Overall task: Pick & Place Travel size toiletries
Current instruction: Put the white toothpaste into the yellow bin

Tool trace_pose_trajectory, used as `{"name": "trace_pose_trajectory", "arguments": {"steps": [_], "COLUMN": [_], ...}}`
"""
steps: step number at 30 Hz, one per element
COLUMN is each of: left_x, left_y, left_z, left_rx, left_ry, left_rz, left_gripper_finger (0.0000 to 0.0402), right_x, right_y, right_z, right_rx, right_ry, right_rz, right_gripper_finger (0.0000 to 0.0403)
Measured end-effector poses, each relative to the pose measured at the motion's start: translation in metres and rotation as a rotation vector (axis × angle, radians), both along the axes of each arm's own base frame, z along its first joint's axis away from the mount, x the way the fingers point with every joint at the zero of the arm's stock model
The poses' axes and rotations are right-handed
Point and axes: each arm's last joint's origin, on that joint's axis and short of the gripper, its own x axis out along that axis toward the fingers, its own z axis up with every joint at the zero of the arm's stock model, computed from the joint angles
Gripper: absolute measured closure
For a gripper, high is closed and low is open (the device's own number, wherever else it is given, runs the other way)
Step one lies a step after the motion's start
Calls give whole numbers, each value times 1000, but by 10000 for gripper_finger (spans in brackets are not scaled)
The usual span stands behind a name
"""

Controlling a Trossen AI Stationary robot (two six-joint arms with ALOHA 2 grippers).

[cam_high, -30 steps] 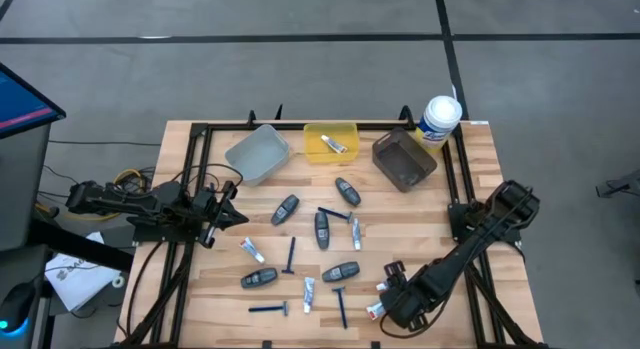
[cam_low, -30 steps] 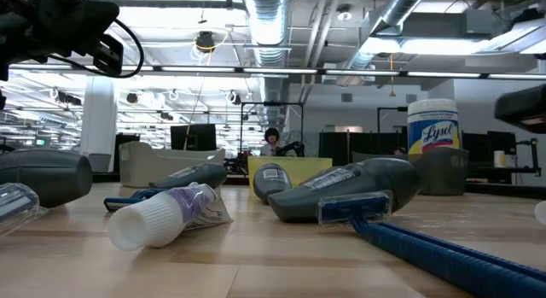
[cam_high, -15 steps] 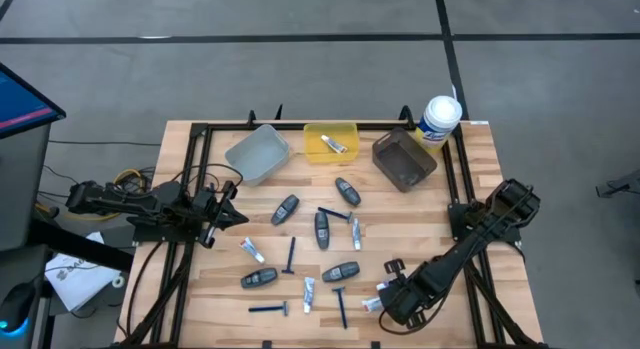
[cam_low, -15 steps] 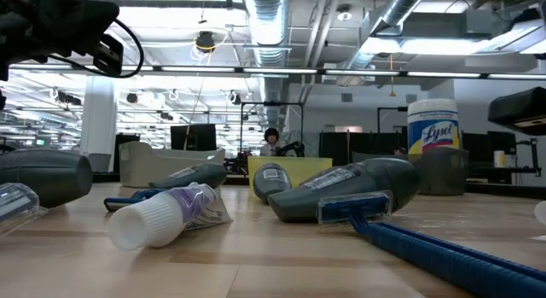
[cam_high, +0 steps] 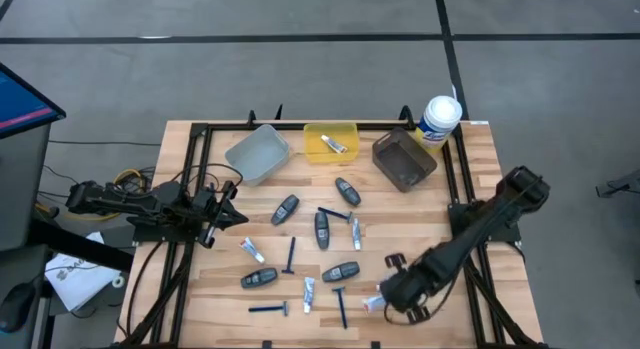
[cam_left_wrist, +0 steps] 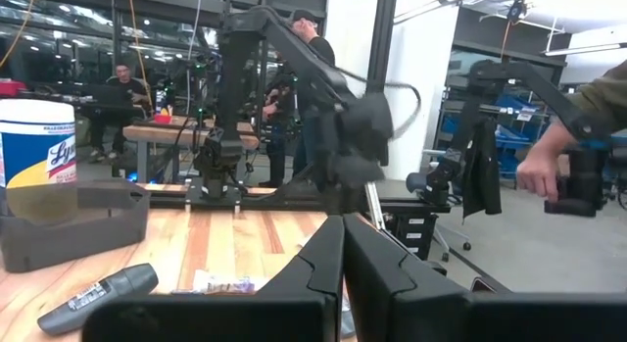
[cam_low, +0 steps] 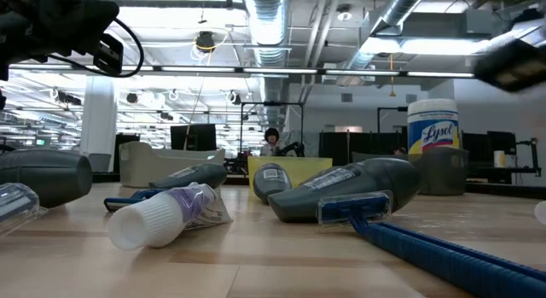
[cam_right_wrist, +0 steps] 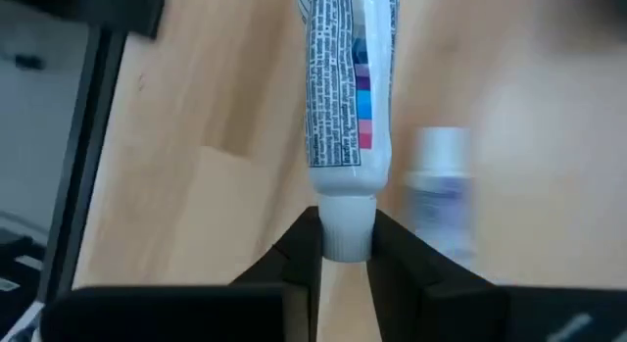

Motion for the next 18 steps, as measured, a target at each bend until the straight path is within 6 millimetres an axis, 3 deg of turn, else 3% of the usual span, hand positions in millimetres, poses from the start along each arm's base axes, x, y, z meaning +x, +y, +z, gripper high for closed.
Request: {"name": "trace_pose_trajectory", "arguments": {"steps": [4, 9, 13, 18], "left_x": [0, 0, 0, 0], "left_y": [0, 0, 0, 0], "left_z": [0, 0, 0, 0], "left_rx": [0, 0, 0, 0], "left_ry": [-1, -2, -2, -2], "left_rz": [0, 0, -1, 0], "left_gripper_finger": [401, 401, 401, 401], "right_x": [0, 8, 16, 30], "right_y": [-34, -97, -156, -228], "right_z": [39, 77, 91, 95], "right_rx": [47, 42, 17, -66], "right_ry": [-78, -243, -325, -355], "right_rz": [-90, -336, -557, -757], "right_gripper_finger": [353, 353, 353, 353]}}
